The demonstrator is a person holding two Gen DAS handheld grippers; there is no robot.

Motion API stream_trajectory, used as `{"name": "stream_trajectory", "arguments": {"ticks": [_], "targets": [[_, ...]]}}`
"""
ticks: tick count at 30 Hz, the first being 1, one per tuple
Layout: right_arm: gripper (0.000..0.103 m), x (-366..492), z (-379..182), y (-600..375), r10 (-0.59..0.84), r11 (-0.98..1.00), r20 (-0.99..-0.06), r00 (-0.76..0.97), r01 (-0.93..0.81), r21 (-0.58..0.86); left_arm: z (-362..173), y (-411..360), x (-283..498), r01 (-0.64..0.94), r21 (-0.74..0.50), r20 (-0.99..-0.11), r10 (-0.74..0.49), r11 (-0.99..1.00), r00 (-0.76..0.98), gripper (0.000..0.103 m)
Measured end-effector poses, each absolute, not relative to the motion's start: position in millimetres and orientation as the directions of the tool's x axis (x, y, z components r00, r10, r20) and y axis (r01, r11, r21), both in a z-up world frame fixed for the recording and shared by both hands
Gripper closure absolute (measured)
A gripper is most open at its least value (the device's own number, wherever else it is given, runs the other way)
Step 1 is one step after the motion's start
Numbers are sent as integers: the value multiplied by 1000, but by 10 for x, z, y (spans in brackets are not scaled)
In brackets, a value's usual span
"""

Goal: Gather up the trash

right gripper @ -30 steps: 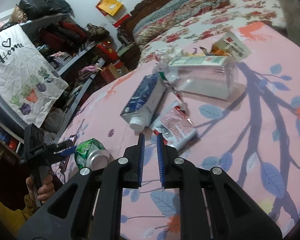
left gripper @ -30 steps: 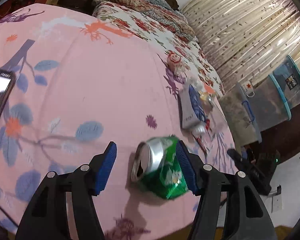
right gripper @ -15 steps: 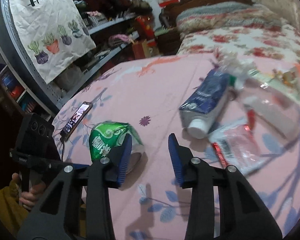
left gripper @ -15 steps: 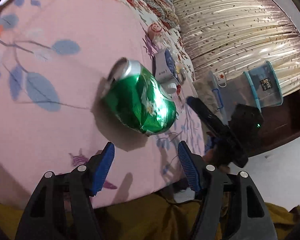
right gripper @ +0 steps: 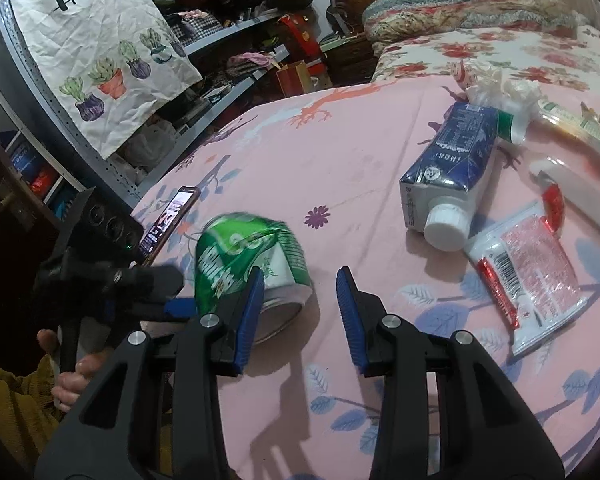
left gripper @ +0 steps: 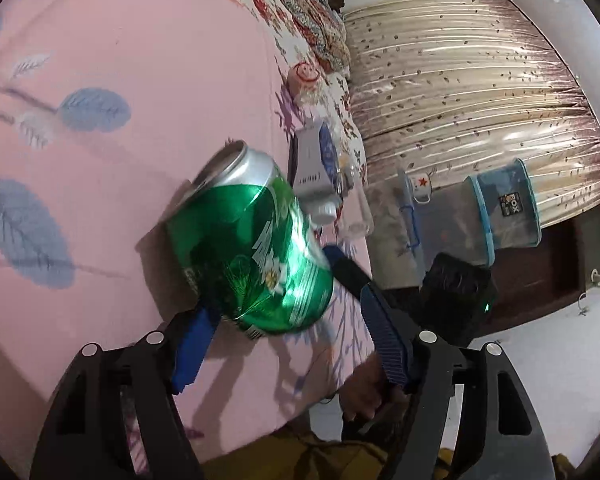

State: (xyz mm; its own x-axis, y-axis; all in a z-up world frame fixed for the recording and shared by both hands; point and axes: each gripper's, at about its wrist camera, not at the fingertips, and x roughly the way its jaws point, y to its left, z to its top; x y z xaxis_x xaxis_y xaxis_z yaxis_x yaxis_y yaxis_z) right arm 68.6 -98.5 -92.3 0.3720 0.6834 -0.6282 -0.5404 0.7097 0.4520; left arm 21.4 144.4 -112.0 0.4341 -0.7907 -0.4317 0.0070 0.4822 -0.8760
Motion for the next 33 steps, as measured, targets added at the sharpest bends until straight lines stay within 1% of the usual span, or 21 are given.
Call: {"name": "stream_trajectory", "arguments": {"ticks": [3,4,6,7,8,9,12,13,14,16,20,22,26,29,33], "targets": [[63,655,-938,-976,693,700,-623,364,-547,459,-1111,1420,325,11,-871,-437,-784,491,441,37],[63,644,-938,-968,693,700,-622,365,-548,458,-1111,1403,373,11,-867,-443,-780,499,442,40],[63,627,-937,-963,693,700,-621,367,-550,456,-1142,1416,424,5,-862,-454,-777,507,436,57],[62,621,-939,-984,694,700,-619,369,-546,460,-1181,1411,475,-5,-861,-462,-777,509,427,78],[61,617,-938,-1008,696,699,-616,369,-543,465,-1215,1438,497,-3,-875,-439,-791,484,427,84],[61,610,-931,-1046,699,697,-614,367,-541,471,-1239,1461,525,-10,-893,-411,-805,451,428,86],[61,566,-840,-1268,691,714,-587,421,-524,465,-1167,1465,520,15,-876,-428,-790,482,438,87],[61,550,-802,-1372,684,725,-577,447,-509,464,-1123,1456,504,39,-876,-418,-795,481,439,87],[56,541,-773,-1512,669,742,-568,479,-482,466,-1083,1452,484,62,-879,-401,-804,472,439,87],[51,542,-756,-1765,635,772,-564,527,-417,479,-989,1440,451,105,-877,-379,-810,468,447,87],[51,574,-843,-2289,587,795,-566,578,-279,539,-835,1358,418,176,-871,-348,-829,459,438,87],[51,646,-918,-2476,552,813,-593,586,-220,539,-803,1264,427,196,-858,-363,-830,476,424,87],[51,851,-1036,-2659,518,831,-629,580,-167,530,-847,1031,453,216,-835,-409,-833,506,373,87],[51,1032,-1098,-2626,522,834,-649,554,-172,524,-918,882,495,207,-824,-446,-828,528,339,87],[51,1177,-1100,-2339,516,853,-683,516,-244,460,-962,778,523,209,-815,-467,-826,540,314,87]]}}
